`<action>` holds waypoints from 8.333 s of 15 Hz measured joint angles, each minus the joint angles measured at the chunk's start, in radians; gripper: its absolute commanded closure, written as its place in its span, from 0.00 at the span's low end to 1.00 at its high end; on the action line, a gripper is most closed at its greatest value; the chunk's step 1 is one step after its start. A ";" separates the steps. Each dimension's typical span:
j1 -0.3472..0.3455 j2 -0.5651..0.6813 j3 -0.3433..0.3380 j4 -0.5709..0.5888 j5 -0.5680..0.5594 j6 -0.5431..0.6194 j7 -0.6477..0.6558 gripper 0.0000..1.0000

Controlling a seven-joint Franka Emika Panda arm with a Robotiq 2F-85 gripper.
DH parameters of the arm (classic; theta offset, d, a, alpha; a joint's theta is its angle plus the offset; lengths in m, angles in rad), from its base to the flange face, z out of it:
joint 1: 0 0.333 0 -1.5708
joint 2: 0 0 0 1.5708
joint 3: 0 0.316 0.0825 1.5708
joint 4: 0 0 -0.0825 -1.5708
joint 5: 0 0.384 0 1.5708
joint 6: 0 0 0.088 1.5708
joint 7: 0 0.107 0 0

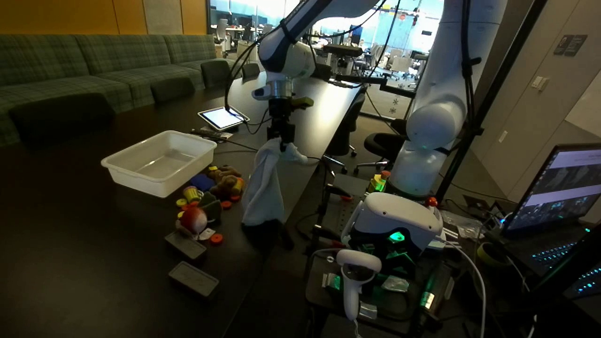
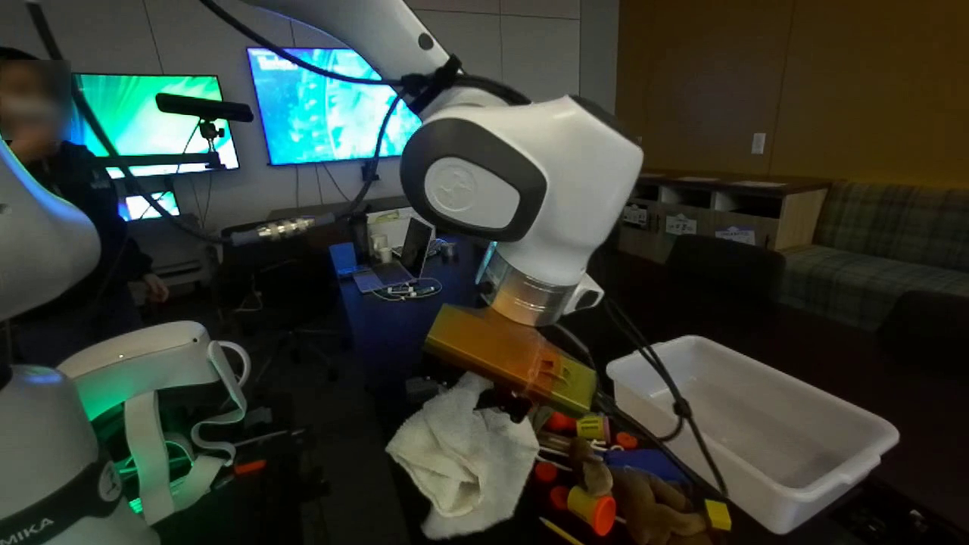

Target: Use the white towel to push the objects to the left, then put the towel in the bowl

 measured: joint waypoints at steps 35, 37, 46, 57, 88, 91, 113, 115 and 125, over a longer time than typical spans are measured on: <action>0.241 0.689 -0.050 0.300 -0.512 0.661 1.091 0.90; 0.256 0.699 -0.024 0.307 -0.512 0.662 1.105 0.91; 0.404 0.729 0.025 0.330 -0.512 0.744 1.184 0.89; 0.645 0.735 0.108 0.368 -0.511 0.783 1.368 0.90; -0.076 0.292 -0.073 0.254 -0.114 0.563 0.582 0.90; -0.010 0.410 -0.101 0.346 -0.169 0.695 0.777 0.90; 0.157 1.195 -0.197 1.204 -0.292 0.702 1.449 0.90; 0.167 1.197 -0.188 1.209 -0.292 0.703 1.448 0.90; 0.336 1.069 -0.156 0.932 -0.293 0.877 1.435 0.89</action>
